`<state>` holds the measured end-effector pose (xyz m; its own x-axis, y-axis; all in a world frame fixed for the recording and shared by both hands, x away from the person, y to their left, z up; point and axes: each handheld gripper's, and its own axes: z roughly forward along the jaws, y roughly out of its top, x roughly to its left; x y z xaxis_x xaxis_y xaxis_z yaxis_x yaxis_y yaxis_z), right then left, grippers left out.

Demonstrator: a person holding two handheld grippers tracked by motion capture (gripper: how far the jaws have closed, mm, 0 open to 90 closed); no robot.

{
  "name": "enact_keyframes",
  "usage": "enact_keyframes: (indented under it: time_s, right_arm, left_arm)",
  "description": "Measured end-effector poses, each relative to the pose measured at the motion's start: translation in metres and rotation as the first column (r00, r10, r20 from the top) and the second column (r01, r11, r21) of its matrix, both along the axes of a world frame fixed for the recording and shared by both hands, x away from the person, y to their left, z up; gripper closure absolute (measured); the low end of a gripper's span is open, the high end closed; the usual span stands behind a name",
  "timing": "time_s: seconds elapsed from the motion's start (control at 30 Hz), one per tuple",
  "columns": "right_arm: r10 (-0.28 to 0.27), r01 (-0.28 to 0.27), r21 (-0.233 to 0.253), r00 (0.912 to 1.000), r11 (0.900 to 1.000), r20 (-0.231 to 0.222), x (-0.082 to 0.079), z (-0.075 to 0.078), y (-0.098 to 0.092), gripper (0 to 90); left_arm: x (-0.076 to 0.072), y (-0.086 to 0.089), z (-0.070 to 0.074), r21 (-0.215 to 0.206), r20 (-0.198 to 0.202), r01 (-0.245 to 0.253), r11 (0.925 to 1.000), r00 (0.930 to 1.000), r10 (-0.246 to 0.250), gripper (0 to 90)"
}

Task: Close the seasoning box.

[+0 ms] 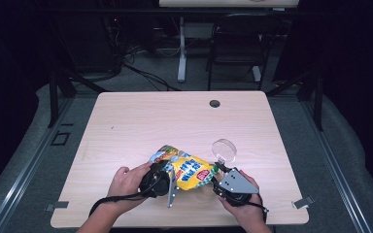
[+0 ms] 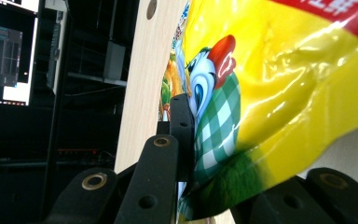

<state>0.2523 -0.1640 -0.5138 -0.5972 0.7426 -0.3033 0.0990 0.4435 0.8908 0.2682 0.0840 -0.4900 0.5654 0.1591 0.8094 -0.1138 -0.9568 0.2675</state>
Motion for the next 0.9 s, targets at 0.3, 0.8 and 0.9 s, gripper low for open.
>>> enact_keyframes:
  time_s: [0.3, 0.8, 0.9]
  right_arm:
    - [-0.009, 0.009, 0.008, 1.0, 1.0, 0.002, 0.0, 0.0, -0.002, 55.3]
    - [-0.019, 0.019, 0.035, 0.9998, 0.999, -0.01, 0.002, 0.0, -0.004, 54.5]
    - [-0.019, 0.019, 0.037, 0.9998, 0.999, -0.01, 0.002, 0.0, -0.005, 54.6]
  left_arm:
    - [0.001, 0.003, 0.002, -0.041, -0.016, -0.01, 0.9991, 0.9998, 0.01, 85.3]
    - [0.003, 0.014, 0.003, -0.136, -0.072, -0.033, 0.9902, 0.9971, 0.024, 85.3]
    - [0.003, 0.016, 0.003, -0.147, -0.082, -0.035, 0.9886, 0.9964, 0.023, 85.3]
